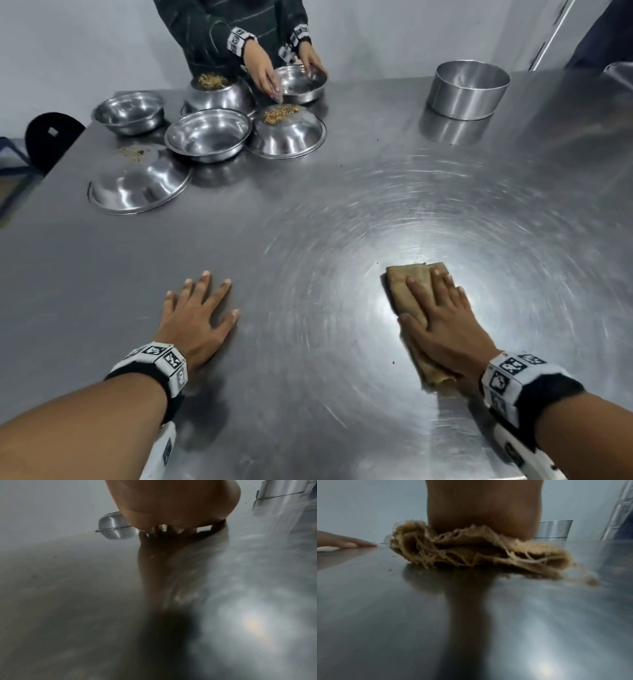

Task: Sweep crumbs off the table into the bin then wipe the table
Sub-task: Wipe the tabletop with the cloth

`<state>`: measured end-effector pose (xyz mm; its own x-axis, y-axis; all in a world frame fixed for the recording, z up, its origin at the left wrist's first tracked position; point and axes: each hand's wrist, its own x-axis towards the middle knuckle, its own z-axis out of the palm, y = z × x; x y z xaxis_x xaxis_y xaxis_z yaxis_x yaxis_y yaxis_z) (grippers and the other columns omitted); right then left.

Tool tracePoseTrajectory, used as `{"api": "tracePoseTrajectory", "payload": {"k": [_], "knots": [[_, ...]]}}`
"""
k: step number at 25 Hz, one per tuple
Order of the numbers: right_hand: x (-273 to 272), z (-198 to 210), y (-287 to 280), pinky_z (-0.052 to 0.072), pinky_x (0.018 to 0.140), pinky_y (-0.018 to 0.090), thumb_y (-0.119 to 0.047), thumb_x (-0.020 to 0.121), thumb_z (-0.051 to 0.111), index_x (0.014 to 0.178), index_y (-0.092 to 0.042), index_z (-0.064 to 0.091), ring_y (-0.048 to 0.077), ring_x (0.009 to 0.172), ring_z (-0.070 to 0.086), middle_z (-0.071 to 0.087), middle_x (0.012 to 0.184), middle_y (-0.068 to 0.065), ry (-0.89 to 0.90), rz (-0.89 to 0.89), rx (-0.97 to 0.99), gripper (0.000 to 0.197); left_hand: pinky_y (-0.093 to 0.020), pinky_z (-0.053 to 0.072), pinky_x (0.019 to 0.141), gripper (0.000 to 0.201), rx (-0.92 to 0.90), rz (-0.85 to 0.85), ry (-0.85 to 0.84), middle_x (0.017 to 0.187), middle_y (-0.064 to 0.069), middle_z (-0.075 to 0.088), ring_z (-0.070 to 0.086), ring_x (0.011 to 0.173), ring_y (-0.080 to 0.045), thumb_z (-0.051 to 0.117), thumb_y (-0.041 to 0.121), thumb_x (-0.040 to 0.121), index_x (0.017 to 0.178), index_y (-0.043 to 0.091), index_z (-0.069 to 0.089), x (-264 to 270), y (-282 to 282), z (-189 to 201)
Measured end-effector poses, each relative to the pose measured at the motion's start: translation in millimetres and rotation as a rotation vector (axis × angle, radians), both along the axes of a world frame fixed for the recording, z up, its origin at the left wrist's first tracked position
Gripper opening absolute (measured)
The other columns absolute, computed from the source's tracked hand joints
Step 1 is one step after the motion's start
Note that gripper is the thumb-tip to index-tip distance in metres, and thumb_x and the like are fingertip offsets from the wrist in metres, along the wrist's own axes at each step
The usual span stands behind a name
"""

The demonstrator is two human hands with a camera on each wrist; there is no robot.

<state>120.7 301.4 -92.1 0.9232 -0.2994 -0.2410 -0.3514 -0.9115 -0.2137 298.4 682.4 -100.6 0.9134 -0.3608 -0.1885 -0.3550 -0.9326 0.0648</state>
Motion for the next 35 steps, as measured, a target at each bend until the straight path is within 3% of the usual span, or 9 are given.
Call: {"api": "tracePoseTrajectory", "payload": {"k": [5,8,14,18,21,28,35], "knots": [[49.9,-2.0,19.2,-0.007,0.118,0.049,-0.062,0.091,0.021,0.154,-0.029,0.0,0.033,0.146,-0.016,-0.012,0.159,0.02,0.013,-0.211,0.008,0.074,-0.049,0.001,0.119,0.085,-0.022,0.002,-0.036,0.164,0.004,0.004,0.003,0.15,-0.026,0.003,0.075,0.074,0.152,0.043,0.014,-2.0,20.1,-9.5],[77.6,-3.2,48.4,-0.01,0.118,0.049,-0.06,0.094,0.024,0.154,-0.027,-0.002,0.034,0.145,-0.02,-0.016,0.158,0.021,0.028,-0.2,0.02,0.073,-0.049,-0.001,0.119,0.084,-0.03,-0.001,-0.054,0.164,0.004,0.003,0.001,0.15,-0.025,0.002,0.075,0.075,0.152,0.044,0.012,-0.8,22.2,-13.8],[82.9,-4.2,126.0,-0.009,0.118,0.049,-0.06,0.094,0.022,0.154,-0.027,-0.003,0.035,0.144,-0.021,-0.017,0.157,0.021,-0.014,0.074,0.023,0.072,-0.049,-0.003,0.119,0.084,-0.036,-0.008,-0.033,0.164,0.005,-0.001,-0.003,0.15,-0.024,0.002,0.076,0.074,0.152,0.045,0.009,0.2,25.2,-15.4],[35.0,-3.2,147.2,-0.01,0.119,0.046,-0.061,0.095,0.018,0.153,-0.031,-0.006,0.03,0.143,-0.027,-0.023,0.157,0.015,-0.02,0.323,0.026,0.07,-0.051,0.001,0.118,0.085,-0.023,0.005,-0.057,0.164,0.003,0.005,0.004,0.15,-0.026,0.002,0.076,0.073,0.152,0.044,0.014,-0.7,21.9,-15.6],[-3.1,-4.6,134.7,-0.012,0.118,0.041,-0.06,0.095,0.021,0.153,-0.034,-0.002,0.025,0.144,-0.025,-0.02,0.159,0.011,-0.044,0.373,0.005,0.068,-0.051,0.004,0.118,0.088,-0.012,0.027,-0.058,0.164,0.002,0.007,0.007,0.149,-0.026,0.0,0.075,0.072,0.152,0.042,0.015,-12.8,23.2,-12.6],[-13.4,-1.8,85.7,-0.007,0.119,0.045,-0.059,0.095,0.024,0.153,-0.031,-0.001,0.03,0.147,-0.016,-0.014,0.159,0.016,-0.025,0.091,-0.001,0.069,-0.05,0.009,0.119,0.085,-0.057,0.025,-0.077,0.162,-0.002,0.015,0.014,0.148,-0.029,0.006,0.073,0.078,0.151,0.036,0.026,-58.1,54.4,-15.3],[43.5,-4.8,112.5,-0.009,0.118,0.048,-0.062,0.092,0.024,0.154,-0.027,0.0,0.035,0.146,-0.016,-0.013,0.159,0.02,0.014,-0.115,0.016,0.075,-0.046,0.001,0.12,0.081,-0.115,0.044,-0.112,0.163,0.003,0.011,0.007,0.15,-0.022,0.008,0.073,0.078,0.151,0.041,0.024,-61.3,58.3,-18.8]]}}
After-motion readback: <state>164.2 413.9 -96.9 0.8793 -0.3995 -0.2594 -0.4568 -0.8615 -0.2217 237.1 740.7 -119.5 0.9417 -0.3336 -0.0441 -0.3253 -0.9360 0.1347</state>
